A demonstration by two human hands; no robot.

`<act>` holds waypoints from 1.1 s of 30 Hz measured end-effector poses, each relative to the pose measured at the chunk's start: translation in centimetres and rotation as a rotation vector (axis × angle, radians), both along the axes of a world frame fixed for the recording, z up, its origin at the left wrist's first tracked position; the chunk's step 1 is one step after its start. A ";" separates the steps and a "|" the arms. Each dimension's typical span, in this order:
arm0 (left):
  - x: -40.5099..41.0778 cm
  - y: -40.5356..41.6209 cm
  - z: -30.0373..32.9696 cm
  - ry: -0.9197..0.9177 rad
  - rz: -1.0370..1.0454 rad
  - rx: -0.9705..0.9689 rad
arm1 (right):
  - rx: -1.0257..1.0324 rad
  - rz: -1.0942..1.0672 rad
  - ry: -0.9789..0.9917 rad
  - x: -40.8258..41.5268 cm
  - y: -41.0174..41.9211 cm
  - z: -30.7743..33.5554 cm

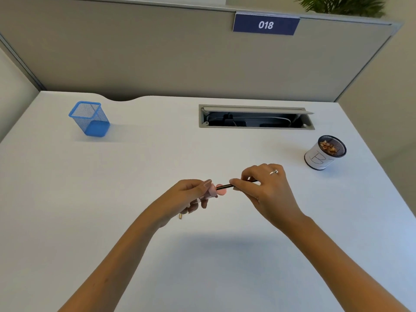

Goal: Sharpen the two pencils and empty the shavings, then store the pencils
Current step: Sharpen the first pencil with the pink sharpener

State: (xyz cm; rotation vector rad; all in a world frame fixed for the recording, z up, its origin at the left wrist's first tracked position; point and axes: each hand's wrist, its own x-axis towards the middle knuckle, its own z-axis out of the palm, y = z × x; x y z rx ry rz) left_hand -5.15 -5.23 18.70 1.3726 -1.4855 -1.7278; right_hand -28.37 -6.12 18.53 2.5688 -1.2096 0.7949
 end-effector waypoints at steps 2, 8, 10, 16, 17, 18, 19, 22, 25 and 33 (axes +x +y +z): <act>-1.3 -0.3 0.4 0.008 -0.065 0.030 | -0.027 0.051 0.040 -1.4 -0.3 0.3; -5.4 -1.2 1.0 -0.222 -0.101 -0.160 | 0.109 0.119 0.143 -5.2 -1.1 1.7; -6.7 -1.1 0.3 -0.367 -0.065 -0.419 | 0.279 0.033 0.128 -5.9 -1.3 2.1; -8.2 -1.4 -1.4 -0.520 -0.182 -1.027 | 1.001 -0.044 -0.082 -7.5 -1.8 2.4; -8.5 -1.3 -1.2 -0.499 -0.180 -0.964 | 1.027 0.001 -0.074 -8.0 -1.9 2.7; -8.6 -1.3 -0.9 -0.469 -0.180 -0.858 | 1.018 0.046 -0.052 -8.2 -1.9 2.9; -8.7 -1.4 -0.4 -0.429 -0.180 -0.711 | 0.973 0.088 -0.004 -8.5 -1.9 3.0; -9.2 -1.8 1.0 -0.181 -0.159 -0.187 | 0.489 0.209 0.243 -9.3 -2.2 3.0; -9.7 -1.8 1.5 0.021 -0.146 0.134 | 0.146 0.241 0.281 -9.6 -2.5 2.6; -10.3 -0.9 -0.9 -0.495 -0.079 -0.669 | 0.553 0.003 0.360 -7.8 -2.2 3.6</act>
